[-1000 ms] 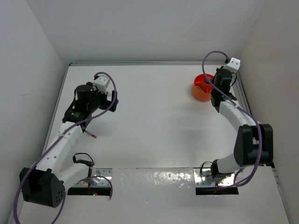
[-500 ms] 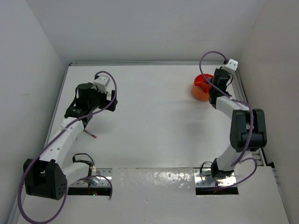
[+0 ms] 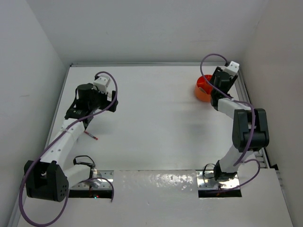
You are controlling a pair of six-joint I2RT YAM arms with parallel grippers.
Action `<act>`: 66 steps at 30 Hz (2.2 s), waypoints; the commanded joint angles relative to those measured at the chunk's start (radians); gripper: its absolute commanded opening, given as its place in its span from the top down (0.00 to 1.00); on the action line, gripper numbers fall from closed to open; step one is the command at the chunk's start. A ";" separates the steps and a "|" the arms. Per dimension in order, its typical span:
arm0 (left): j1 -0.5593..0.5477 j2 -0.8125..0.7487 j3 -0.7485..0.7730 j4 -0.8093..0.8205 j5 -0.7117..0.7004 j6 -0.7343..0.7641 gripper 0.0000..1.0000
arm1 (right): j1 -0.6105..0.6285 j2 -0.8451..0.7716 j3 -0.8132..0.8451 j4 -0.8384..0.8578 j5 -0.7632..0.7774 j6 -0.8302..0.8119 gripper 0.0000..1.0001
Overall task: Sort the stationery into containers
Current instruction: Place the pen in the storage box, then pick up the pen from the center of the board.
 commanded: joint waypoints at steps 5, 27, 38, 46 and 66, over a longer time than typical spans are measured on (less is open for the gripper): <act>0.017 -0.017 0.020 0.059 0.004 0.005 0.00 | 0.034 -0.152 -0.023 -0.003 0.013 -0.112 0.30; 0.224 0.192 0.094 -0.634 -0.465 0.140 0.30 | 0.529 -0.316 -0.226 -0.187 -0.310 -0.123 0.30; 0.243 0.299 0.075 -0.472 -0.410 0.137 0.18 | 0.534 -0.330 -0.284 -0.185 -0.293 -0.111 0.31; 0.250 0.471 0.125 -0.468 -0.407 0.088 0.23 | 0.531 -0.358 -0.298 -0.208 -0.247 -0.123 0.31; 0.361 0.532 0.191 -0.564 -0.241 -0.065 0.34 | 0.542 -0.385 -0.233 -0.290 -0.181 -0.187 0.31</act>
